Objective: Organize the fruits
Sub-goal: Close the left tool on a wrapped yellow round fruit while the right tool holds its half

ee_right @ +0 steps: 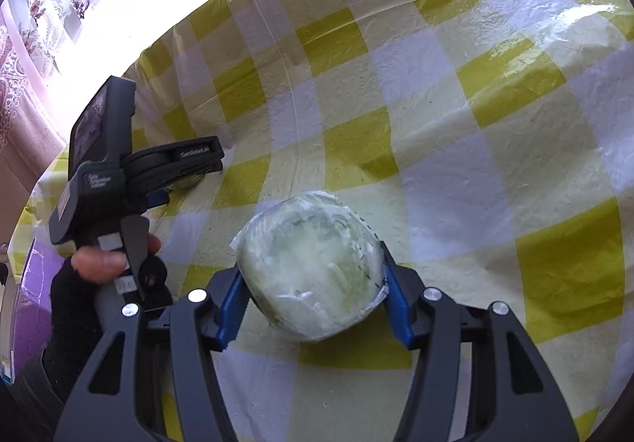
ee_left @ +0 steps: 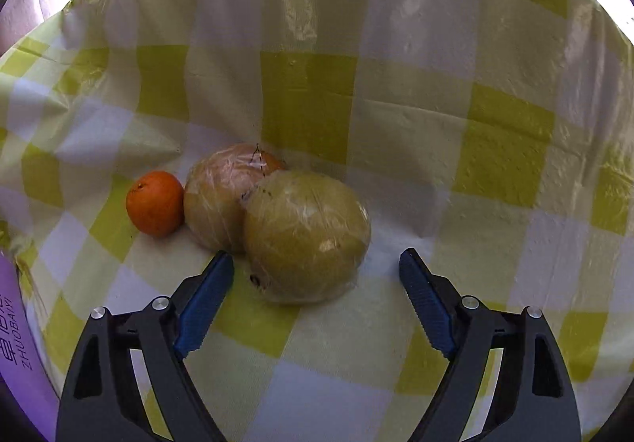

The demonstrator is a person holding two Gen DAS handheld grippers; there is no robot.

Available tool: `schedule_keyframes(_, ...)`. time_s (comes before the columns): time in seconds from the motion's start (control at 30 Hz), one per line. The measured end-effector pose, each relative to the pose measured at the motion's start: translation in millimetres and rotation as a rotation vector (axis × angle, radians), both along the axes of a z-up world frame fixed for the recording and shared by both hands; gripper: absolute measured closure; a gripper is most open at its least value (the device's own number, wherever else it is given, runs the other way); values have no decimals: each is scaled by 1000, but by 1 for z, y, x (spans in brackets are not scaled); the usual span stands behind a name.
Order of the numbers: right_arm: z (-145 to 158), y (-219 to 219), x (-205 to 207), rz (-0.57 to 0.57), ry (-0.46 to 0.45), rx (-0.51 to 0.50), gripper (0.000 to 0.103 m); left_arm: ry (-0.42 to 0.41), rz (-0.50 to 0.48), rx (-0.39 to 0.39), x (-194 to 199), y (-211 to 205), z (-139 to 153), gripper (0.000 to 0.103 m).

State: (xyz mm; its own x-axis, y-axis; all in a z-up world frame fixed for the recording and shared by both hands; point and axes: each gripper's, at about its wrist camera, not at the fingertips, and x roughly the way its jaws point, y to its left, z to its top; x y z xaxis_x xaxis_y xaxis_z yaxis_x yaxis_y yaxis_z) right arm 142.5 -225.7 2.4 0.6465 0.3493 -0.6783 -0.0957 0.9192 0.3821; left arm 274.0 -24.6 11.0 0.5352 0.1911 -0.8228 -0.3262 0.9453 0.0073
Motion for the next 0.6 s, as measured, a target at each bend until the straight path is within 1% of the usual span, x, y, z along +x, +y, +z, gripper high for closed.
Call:
schedule_keyframes(0.1, 0, 0, 0, 5, 1, -2, 44, 4, 56, -4, 12, 2, 1, 18)
schedule_keyframes(0.17, 0, 0, 1, 6, 1, -1, 44, -3, 72, -2, 13, 1, 2, 21)
schedule_keyframes(0.2, 0, 0, 1, 6, 1, 0, 44, -17, 75, 2, 11, 0, 3, 33)
schedule_keyframes(0.23, 1, 0, 1, 6, 1, -1, 44, -36, 72, -1, 8, 1, 5, 47)
schedule_keyframes(0.3, 0, 0, 1, 8, 0, -1, 44, -43, 59, -4, 4, -1, 6, 48)
schedule_keyframes(0.4, 0, -1, 0, 4, -1, 4, 44, -65, 50, -45, -15, 4, 7, 48)
schedule_keyframes(0.5, -1, -1, -1, 4, -2, 4, 44, -86, 14, -97, -52, 8, 8, 48)
schedule_keyframes(0.6, -1, -2, -1, 2, -6, 7, 44, -96, -48, -149, -95, 10, 9, 48)
